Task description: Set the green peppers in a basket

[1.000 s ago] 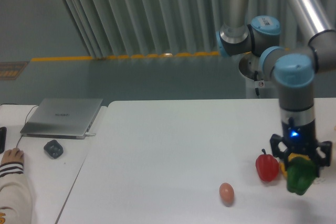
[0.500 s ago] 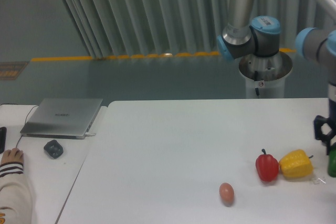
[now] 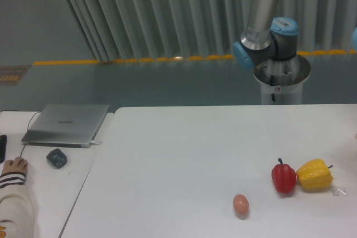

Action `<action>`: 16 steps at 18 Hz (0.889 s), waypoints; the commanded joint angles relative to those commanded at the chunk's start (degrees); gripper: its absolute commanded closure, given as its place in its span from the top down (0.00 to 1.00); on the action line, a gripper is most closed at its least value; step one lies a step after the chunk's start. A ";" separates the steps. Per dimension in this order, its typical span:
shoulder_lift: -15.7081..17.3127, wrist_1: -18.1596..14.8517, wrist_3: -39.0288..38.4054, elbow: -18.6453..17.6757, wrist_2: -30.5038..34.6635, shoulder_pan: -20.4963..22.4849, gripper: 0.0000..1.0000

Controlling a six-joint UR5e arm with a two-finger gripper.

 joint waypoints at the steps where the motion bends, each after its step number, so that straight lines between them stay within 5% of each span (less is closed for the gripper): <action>1: -0.09 0.00 1.32 -0.44 0.00 0.62 0.39; 9: -0.70 0.18 16.44 -3.87 0.00 6.60 0.48; 14: -0.70 0.18 16.62 -3.96 0.09 5.90 1.00; 16: -0.62 0.26 16.71 -3.96 0.09 5.81 1.00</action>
